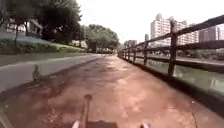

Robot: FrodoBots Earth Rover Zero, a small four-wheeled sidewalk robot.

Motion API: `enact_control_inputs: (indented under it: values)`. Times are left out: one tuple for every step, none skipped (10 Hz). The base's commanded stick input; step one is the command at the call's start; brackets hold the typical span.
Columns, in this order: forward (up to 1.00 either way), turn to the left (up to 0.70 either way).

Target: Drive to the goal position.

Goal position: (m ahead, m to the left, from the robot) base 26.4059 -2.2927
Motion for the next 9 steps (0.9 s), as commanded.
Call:
enact_control_inputs:
  values:
    - [0.70, 0.00]
    - [0.70, 0.00]
    - [0.70, 0.00]
    - [0.70, 0.00]
    - [0.70, 0.00]
    - [0.70, 0.00]
    - [0.70, 0.00]
    - [0.70, 0.00]
    - [0.70, 0.00]
